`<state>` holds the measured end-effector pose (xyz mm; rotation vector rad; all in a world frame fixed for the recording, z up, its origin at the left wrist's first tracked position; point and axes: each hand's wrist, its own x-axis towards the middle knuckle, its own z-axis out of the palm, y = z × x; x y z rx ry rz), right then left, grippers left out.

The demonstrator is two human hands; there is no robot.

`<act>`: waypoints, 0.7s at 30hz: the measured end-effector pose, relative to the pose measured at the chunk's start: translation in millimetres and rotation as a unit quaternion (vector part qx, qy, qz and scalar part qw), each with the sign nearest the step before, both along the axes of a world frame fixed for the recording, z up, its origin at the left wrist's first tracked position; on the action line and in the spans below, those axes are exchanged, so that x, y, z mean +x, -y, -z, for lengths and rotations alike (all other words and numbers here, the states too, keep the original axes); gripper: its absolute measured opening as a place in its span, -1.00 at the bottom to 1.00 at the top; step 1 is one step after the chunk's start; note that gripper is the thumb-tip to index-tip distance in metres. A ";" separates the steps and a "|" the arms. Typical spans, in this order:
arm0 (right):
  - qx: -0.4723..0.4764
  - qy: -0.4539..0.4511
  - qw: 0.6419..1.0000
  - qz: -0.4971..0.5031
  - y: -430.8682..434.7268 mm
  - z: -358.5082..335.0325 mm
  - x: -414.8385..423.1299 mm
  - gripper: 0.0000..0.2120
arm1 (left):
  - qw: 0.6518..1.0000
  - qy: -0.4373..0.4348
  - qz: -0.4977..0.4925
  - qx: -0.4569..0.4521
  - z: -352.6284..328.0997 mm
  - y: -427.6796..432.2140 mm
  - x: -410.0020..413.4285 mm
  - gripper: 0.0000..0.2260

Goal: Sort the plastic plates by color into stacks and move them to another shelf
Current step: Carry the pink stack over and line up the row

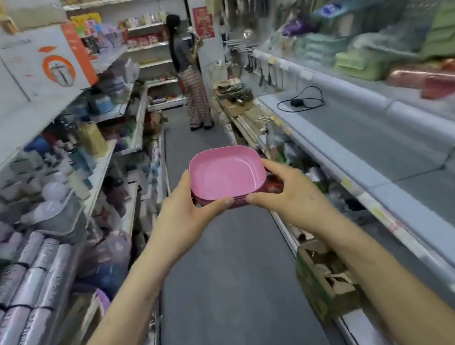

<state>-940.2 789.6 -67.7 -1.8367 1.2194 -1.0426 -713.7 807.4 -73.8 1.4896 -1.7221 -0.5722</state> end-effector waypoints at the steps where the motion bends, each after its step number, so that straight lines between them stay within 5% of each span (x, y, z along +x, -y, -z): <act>1: 0.006 0.003 1.000 0.024 1.2 2.0 -11.3 -0.52 | 1.000 0.002 0.025 0.005 3.1 14.0 -10.0 -0.35; 11: 0.012 0.042 0.965 0.260 -11.0 30.6 -93.2 -0.51 | 0.966 0.010 0.257 0.014 25.8 109.0 -116.0 -0.25; 21: 0.028 0.058 0.884 0.462 -79.3 82.1 -176.8 -0.35 | 0.887 0.013 0.461 0.037 65.2 109.7 -255.4 -0.32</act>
